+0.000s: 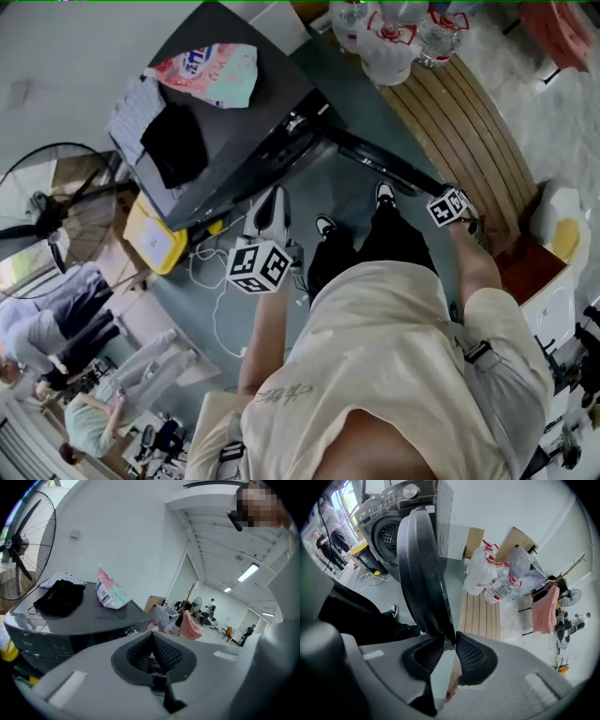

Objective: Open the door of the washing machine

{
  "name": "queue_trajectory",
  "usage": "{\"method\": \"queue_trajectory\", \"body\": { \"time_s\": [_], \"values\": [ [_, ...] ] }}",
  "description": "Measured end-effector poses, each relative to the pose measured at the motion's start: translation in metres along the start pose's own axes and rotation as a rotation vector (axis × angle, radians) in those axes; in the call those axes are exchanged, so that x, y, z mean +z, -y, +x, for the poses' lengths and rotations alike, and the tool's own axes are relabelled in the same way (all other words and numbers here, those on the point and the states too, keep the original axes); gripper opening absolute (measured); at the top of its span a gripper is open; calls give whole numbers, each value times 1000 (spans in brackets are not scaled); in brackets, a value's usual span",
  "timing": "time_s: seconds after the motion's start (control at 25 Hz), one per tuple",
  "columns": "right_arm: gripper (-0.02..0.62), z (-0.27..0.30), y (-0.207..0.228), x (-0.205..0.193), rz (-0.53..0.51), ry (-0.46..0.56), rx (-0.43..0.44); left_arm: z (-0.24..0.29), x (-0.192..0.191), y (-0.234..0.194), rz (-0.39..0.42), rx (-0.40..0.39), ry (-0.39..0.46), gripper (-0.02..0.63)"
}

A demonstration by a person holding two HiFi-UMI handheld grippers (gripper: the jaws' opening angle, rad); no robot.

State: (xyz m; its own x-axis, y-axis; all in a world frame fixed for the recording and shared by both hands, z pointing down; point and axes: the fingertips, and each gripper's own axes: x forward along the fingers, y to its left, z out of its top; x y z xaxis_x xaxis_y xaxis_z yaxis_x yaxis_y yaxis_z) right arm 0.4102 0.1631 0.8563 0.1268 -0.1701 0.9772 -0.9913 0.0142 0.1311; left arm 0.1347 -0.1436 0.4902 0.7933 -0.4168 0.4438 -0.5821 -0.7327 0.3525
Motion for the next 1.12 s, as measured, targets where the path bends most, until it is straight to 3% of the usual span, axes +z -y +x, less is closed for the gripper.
{"method": "queue_trajectory", "body": {
  "time_s": [0.56,1.12],
  "values": [
    [89,18,118,61,-175,83,-30,15,-7,20,-44,128,9,17],
    [58,30,197,126,-54,119,-113,15,-8,17,-61,190,-6,17]
  ]
}}
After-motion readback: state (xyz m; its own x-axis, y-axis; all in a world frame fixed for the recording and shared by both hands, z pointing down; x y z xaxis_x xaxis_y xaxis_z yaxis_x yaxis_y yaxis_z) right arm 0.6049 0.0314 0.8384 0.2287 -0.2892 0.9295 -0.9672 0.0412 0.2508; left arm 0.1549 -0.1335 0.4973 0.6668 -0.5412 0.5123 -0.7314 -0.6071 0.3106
